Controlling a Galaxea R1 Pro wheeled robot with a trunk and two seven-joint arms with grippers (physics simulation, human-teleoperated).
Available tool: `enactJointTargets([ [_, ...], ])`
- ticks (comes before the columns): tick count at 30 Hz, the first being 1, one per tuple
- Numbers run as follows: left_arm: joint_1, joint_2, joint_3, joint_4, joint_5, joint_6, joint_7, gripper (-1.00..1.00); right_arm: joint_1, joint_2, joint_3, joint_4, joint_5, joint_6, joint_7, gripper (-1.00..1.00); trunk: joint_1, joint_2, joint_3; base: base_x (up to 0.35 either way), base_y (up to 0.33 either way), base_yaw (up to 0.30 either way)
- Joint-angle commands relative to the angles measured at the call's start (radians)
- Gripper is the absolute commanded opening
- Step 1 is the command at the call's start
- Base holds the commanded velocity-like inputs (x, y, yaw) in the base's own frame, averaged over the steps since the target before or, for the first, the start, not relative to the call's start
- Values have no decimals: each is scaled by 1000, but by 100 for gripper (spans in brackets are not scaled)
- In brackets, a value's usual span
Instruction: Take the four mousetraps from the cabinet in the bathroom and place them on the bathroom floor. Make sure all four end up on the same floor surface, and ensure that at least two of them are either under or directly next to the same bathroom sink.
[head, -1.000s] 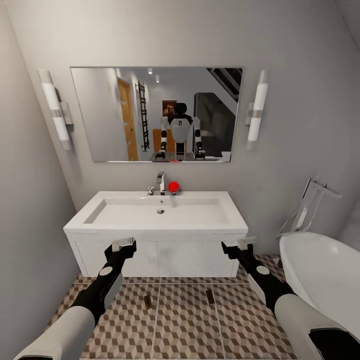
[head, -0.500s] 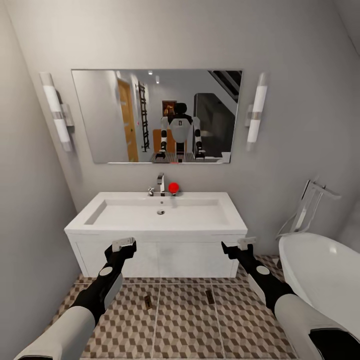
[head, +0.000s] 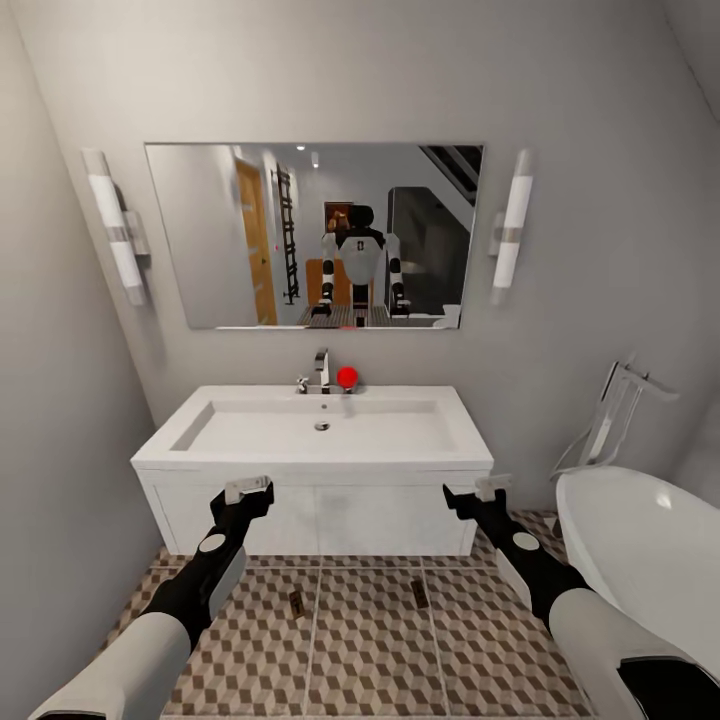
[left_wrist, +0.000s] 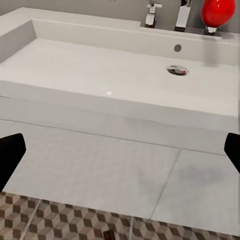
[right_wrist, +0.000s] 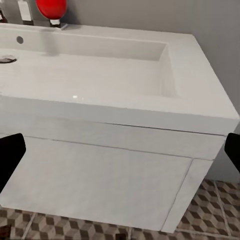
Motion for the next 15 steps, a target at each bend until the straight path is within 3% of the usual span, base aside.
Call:
enactJointTargets([
  [1, -1, -1, -3, 1, 10, -4, 3, 100, -1, -1, 7, 4, -1, -3, -1, 100, -3, 5, 1, 0, 0, 0],
  [7, 0, 2, 2, 20, 12, -4, 0, 100, 0, -1, 7, 75, 10, -3, -1, 100, -26, 47, 20, 0, 0, 0],
  [15, 2, 2, 3, 274, 19, -39, -1, 100, 4, -1, 7, 249, 51, -6, -2, 100, -46, 82, 36, 0, 0, 0],
])
